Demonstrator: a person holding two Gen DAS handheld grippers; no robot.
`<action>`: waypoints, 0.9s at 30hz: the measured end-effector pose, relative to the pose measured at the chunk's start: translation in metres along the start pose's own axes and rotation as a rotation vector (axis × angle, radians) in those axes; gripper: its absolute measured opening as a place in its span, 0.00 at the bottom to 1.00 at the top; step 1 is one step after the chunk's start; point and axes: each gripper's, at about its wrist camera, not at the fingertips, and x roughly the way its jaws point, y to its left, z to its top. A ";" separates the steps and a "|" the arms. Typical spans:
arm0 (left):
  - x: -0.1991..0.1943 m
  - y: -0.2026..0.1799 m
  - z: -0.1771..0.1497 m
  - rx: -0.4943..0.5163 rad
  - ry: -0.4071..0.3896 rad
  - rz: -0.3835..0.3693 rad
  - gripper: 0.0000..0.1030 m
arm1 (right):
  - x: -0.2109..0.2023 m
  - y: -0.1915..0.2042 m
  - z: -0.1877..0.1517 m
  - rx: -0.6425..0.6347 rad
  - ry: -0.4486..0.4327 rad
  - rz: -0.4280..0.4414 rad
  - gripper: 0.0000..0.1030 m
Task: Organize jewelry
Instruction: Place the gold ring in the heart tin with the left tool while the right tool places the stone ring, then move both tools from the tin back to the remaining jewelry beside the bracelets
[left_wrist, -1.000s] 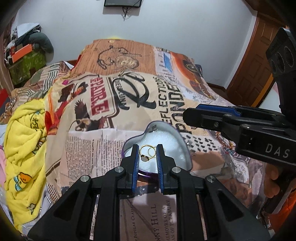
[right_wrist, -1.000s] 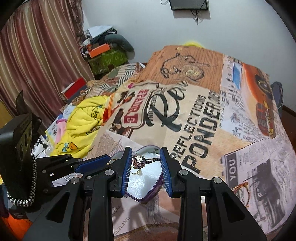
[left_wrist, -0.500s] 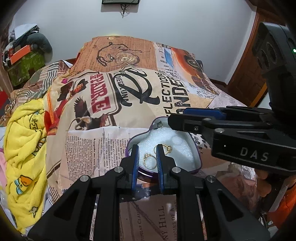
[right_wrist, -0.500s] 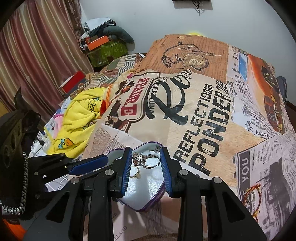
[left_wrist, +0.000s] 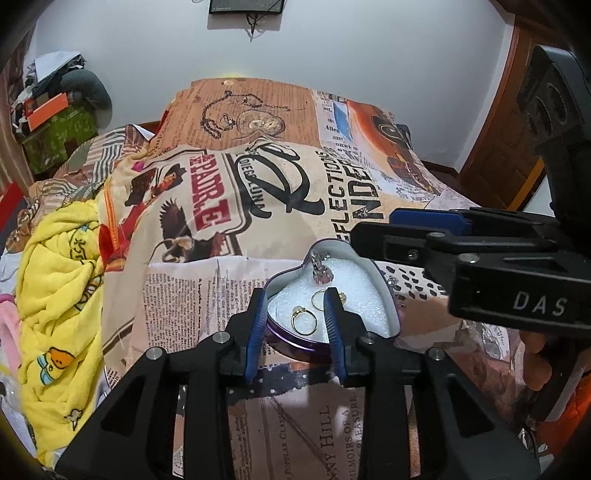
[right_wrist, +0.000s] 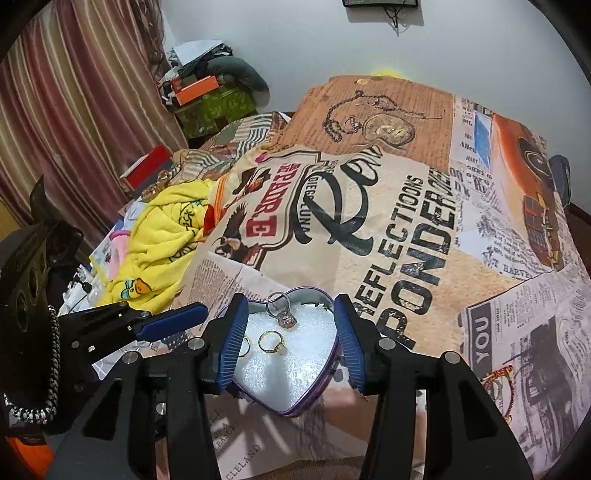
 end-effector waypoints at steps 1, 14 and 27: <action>-0.001 0.000 0.001 0.000 -0.002 0.001 0.30 | -0.003 0.000 0.000 0.001 -0.005 -0.001 0.43; -0.023 -0.029 0.012 0.042 -0.047 0.014 0.31 | -0.048 -0.013 -0.009 0.007 -0.089 -0.058 0.43; 0.008 -0.100 0.008 0.130 0.032 -0.066 0.31 | -0.086 -0.092 -0.049 0.135 -0.091 -0.190 0.43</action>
